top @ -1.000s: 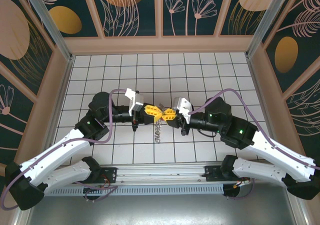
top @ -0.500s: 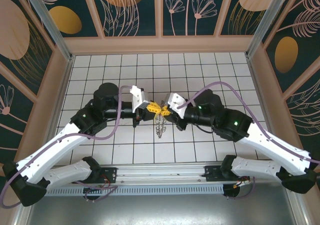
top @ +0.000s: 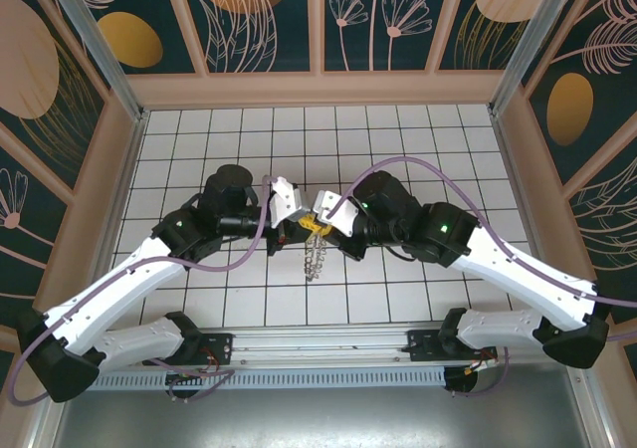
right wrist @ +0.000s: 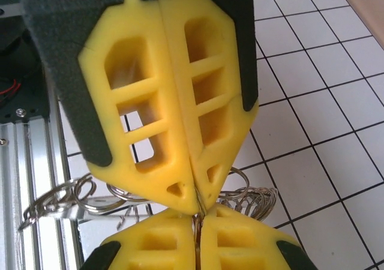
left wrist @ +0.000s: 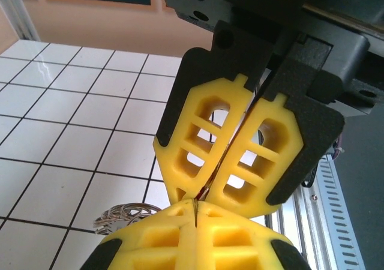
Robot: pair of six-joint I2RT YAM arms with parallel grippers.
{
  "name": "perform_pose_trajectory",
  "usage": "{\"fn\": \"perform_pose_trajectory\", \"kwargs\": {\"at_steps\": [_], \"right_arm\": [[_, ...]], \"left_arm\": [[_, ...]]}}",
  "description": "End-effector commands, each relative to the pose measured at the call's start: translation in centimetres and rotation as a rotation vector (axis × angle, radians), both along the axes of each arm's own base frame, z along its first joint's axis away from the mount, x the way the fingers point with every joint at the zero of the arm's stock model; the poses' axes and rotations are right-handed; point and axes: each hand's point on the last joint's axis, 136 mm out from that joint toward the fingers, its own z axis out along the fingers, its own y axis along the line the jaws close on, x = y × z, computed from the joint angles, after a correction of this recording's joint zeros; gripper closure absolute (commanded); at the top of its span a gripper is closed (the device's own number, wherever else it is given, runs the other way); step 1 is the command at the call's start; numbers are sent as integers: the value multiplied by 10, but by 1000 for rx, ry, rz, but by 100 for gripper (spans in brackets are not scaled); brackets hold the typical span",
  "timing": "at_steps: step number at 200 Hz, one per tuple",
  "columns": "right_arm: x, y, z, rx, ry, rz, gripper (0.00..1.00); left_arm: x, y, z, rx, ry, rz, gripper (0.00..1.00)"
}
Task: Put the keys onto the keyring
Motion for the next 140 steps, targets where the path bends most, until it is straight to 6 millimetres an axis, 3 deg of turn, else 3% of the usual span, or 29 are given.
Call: {"fn": "perform_pose_trajectory", "kwargs": {"at_steps": [1, 29, 68, 118, 140], "right_arm": [[-3, 3, 47, 200, -85, 10, 97], [-15, -2, 59, 337, -79, 30, 85], [-22, -5, 63, 454, -77, 36, 82], [-28, -3, 75, 577, -105, 71, 79], [-29, -4, 81, 609, -122, 79, 84]], "left_arm": [[-23, -4, 28, -139, -10, -94, 100], [-33, -4, 57, -278, -17, -134, 100], [-47, 2, 89, -413, -50, -187, 100], [-55, 8, 100, -490, -44, -204, 100], [-55, 8, 98, -501, -31, -202, 100]]}}
